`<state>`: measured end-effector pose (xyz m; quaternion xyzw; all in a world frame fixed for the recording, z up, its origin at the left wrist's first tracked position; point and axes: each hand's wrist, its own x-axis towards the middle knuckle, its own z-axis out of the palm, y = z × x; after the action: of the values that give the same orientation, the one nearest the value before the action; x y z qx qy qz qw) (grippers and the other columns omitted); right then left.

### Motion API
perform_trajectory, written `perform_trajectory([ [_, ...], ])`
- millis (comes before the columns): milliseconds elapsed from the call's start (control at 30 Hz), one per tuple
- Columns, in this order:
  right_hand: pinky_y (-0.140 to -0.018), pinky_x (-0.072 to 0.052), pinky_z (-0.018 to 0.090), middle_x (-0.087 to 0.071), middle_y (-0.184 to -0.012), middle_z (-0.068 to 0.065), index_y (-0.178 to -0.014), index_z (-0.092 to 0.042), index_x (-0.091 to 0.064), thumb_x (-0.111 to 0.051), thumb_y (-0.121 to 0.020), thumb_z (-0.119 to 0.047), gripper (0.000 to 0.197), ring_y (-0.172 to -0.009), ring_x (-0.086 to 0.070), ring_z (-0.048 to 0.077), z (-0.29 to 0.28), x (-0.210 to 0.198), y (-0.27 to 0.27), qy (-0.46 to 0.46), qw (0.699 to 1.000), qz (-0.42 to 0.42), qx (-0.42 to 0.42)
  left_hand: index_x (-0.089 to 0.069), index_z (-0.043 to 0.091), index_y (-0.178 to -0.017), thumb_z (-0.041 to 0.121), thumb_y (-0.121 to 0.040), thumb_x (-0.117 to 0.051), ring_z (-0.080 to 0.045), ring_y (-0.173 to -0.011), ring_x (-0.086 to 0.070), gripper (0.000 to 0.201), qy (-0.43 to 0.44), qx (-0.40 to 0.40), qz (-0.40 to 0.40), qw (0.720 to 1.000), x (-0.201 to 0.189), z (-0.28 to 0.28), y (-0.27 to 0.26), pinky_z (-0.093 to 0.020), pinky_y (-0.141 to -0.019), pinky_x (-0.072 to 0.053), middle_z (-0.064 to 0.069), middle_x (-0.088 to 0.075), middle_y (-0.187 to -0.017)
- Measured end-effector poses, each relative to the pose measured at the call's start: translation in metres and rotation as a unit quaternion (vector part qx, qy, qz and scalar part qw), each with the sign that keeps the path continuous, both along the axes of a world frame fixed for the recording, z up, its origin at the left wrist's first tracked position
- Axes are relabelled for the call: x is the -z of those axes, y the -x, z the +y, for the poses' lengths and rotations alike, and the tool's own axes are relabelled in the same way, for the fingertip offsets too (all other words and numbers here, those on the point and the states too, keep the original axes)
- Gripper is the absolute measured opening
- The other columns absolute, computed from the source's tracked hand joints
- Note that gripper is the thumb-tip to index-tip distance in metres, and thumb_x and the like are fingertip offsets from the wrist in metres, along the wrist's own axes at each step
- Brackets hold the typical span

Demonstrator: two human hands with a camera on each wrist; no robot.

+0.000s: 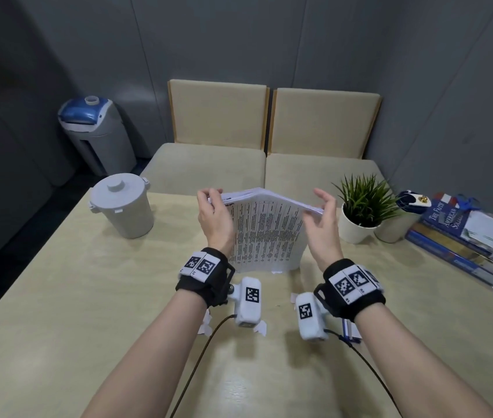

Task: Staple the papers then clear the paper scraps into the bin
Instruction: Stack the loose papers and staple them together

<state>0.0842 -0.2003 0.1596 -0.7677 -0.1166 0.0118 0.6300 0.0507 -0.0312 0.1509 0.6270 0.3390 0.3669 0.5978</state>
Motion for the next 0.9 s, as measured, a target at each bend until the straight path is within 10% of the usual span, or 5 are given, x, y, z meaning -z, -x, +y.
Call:
perform_trajectory([
  [67, -0.06, -0.041, -0.003, -0.044, -0.099, -0.016, -0.132, -0.011, -0.036, -0.041, -0.095, 0.003, 0.04, -0.064, -0.048, -0.026, 0.001, 0.003, -0.006, -0.058, 0.998, 0.04, -0.001, -0.05, 0.008, -0.103, 0.026, -0.1, -0.036, -0.019, -0.086, -0.051, 0.023, -0.007, 0.018, -0.019, 1.0, 0.0, -0.001, 0.002, -0.029, -0.077, -0.033, 0.006, -0.053, -0.087],
  [167, -0.069, -0.043, 0.008, -0.046, -0.121, 0.003, -0.129, -0.013, -0.041, -0.046, -0.091, 0.002, 0.041, -0.103, -0.055, 0.003, 0.003, 0.006, -0.013, -0.102, 0.991, 0.081, 0.02, -0.04, 0.019, -0.11, 0.045, -0.089, -0.055, -0.016, -0.103, -0.051, 0.036, -0.032, 0.092, -0.025, 0.995, 0.007, 0.0, 0.01, -0.03, -0.09, -0.039, 0.002, -0.051, -0.107],
  [267, -0.07, -0.044, 0.009, -0.057, -0.107, 0.004, -0.116, -0.01, -0.051, -0.048, -0.092, -0.001, 0.026, -0.086, -0.058, -0.001, 0.004, 0.01, -0.016, -0.104, 0.988, 0.113, 0.014, -0.034, 0.025, -0.12, 0.029, -0.079, -0.071, -0.019, -0.119, -0.048, 0.055, -0.116, 0.167, 0.016, 0.979, 0.023, 0.007, 0.017, -0.032, -0.104, -0.039, -0.001, -0.049, -0.124],
  [500, -0.099, -0.049, 0.039, -0.064, -0.117, 0.01, -0.122, -0.004, -0.054, -0.048, -0.098, -0.015, 0.028, -0.109, -0.061, 0.022, 0.02, 0.015, -0.01, -0.12, 0.988, 0.09, 0.03, -0.042, 0.017, -0.104, 0.0, -0.089, -0.042, -0.028, -0.091, -0.06, 0.023, -0.162, 0.065, -0.037, 0.984, 0.029, -0.008, 0.01, -0.044, -0.083, -0.051, -0.012, -0.063, -0.1],
  [900, -0.084, -0.042, 0.04, -0.054, -0.098, 0.008, -0.085, -0.028, -0.044, -0.04, -0.084, -0.001, 0.028, -0.092, -0.049, 0.022, 0.019, 0.043, -0.021, -0.127, 0.971, 0.191, 0.07, -0.052, 0.02, -0.088, 0.016, -0.081, -0.044, -0.019, -0.082, -0.049, 0.012, 0.102, 0.105, -0.014, 0.989, 0.064, 0.009, 0.011, -0.028, -0.071, -0.041, 0.005, -0.057, -0.082],
])
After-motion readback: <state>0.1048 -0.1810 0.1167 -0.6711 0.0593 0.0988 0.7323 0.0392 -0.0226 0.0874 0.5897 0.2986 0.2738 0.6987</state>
